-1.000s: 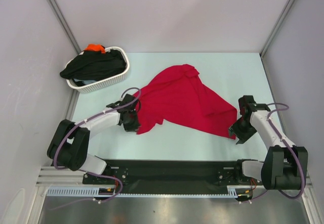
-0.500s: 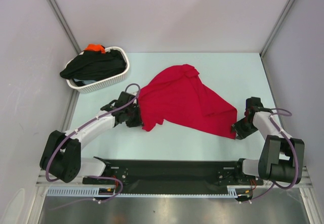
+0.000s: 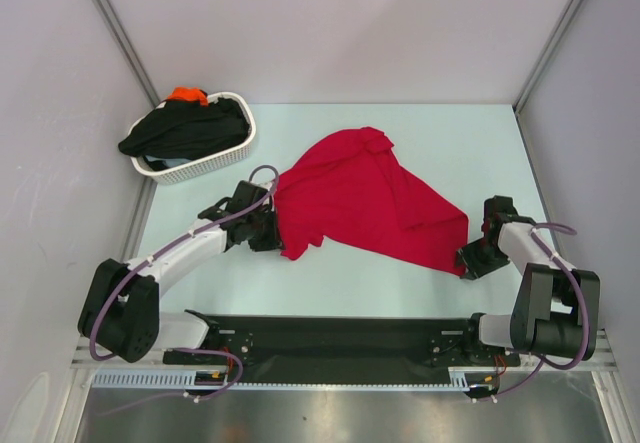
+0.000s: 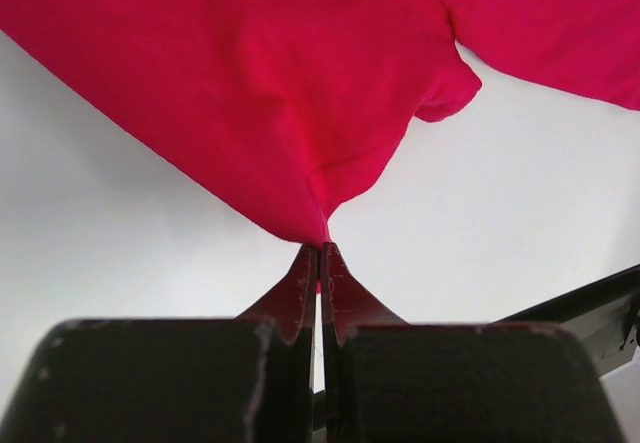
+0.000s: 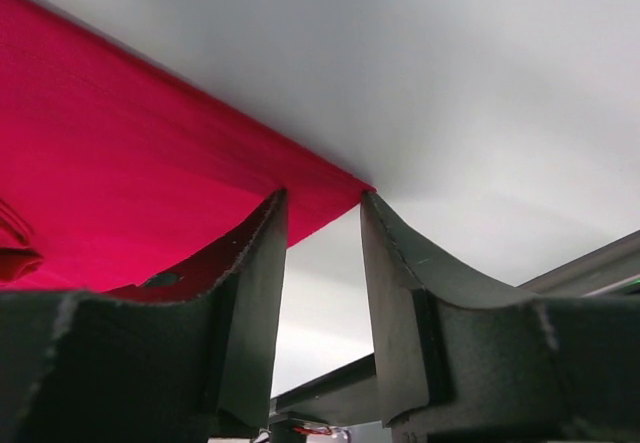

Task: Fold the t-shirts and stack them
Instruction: Flatten the tshirt out

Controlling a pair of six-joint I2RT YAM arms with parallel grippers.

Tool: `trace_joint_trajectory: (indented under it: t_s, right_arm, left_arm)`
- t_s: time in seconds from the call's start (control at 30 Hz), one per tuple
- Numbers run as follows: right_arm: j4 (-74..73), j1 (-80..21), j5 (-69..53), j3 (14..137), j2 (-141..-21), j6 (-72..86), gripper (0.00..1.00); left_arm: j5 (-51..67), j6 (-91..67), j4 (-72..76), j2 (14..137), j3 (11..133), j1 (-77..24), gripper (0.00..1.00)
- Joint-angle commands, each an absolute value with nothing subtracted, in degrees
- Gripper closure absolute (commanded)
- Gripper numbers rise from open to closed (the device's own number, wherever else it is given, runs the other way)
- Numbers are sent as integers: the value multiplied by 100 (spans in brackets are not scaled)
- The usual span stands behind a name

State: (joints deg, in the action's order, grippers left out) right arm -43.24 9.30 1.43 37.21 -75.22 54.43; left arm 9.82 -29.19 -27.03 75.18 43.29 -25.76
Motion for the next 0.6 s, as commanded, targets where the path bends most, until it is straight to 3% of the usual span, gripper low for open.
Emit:
trace_joint_trajectory:
  t_s: [0.0,0.13,0.23,0.37,0.5,0.57]
  right_arm:
    - [-4316,976,343,3604,-7584,5607,59]
    - [-4219,976,281,3533,-7813,5669,56]
    - [-4140,976,255,3524,-7989,5704,60]
    - [-4052,976,211,3498,-8147,5836,86]
    - [-3903,976,202,3436,-8183,5784,99]
    - [-3920,976,202,3515,-8157,5678,100]
  left_arm:
    - [1134,-2698,-2610,7365,4553,-2593,100]
    - [1134,-2593,-2663,7330,4693,-2602,100]
    - [1116,-2523,-2707,7277,4781,-2602,100]
    - [1072,-2382,-2725,7190,4851,-2602,100]
    - [1072,-2320,-2725,7076,4869,-2602,99]
    - [1055,-2303,-2733,6988,4878,-2602,100]
